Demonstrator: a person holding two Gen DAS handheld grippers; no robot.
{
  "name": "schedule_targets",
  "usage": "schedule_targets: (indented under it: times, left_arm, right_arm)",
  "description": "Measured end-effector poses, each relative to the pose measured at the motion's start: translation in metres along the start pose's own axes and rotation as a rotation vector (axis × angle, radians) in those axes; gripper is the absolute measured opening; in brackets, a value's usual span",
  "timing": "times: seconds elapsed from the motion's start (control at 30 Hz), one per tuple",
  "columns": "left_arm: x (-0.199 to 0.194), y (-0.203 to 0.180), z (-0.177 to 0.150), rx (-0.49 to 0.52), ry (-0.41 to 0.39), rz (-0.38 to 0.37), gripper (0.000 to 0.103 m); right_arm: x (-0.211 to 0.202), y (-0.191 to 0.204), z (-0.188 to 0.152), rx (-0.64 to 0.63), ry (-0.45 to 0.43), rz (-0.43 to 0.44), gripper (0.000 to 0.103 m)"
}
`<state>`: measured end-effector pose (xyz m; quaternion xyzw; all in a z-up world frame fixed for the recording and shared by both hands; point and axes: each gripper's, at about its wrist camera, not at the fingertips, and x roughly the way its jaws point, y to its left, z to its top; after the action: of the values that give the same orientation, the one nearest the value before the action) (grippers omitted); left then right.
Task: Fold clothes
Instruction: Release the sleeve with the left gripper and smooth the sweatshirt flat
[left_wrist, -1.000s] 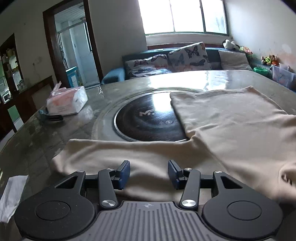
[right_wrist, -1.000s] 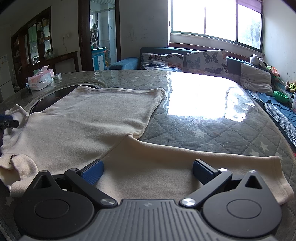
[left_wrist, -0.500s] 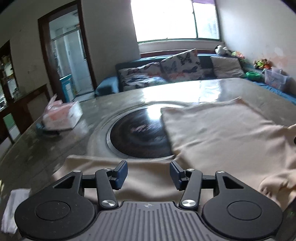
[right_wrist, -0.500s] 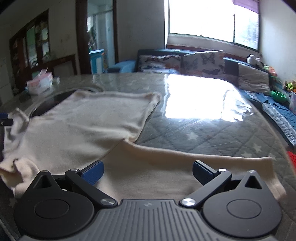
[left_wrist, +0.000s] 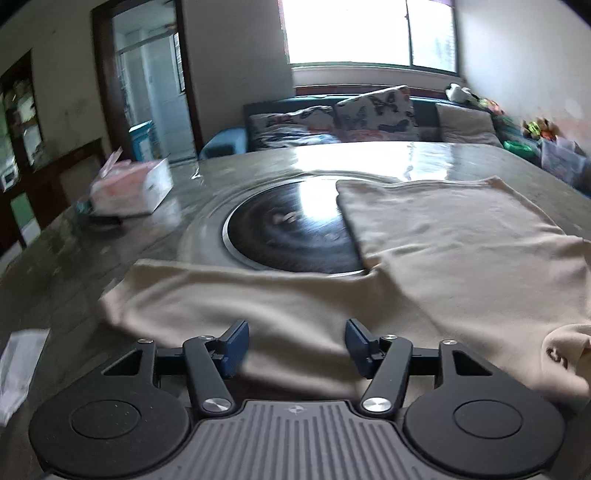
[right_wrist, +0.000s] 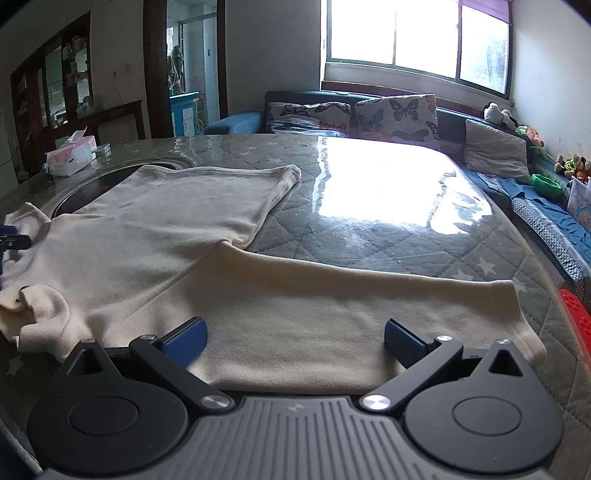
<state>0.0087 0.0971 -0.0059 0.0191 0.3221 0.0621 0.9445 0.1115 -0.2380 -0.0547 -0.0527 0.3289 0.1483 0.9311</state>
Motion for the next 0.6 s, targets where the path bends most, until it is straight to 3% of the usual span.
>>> schedule_targets:
  times: [0.47,0.6]
  left_arm:
    - [-0.012,0.000,0.001,0.026,0.013,0.040,0.066]
    - [-0.017,-0.015,0.013,0.032,-0.015,0.003,0.066]
  right_arm:
    - [-0.015,0.003,0.002,-0.008,-0.002,-0.007,0.103]
    - [-0.019,0.011,0.008,-0.023,-0.026,0.006,0.103]
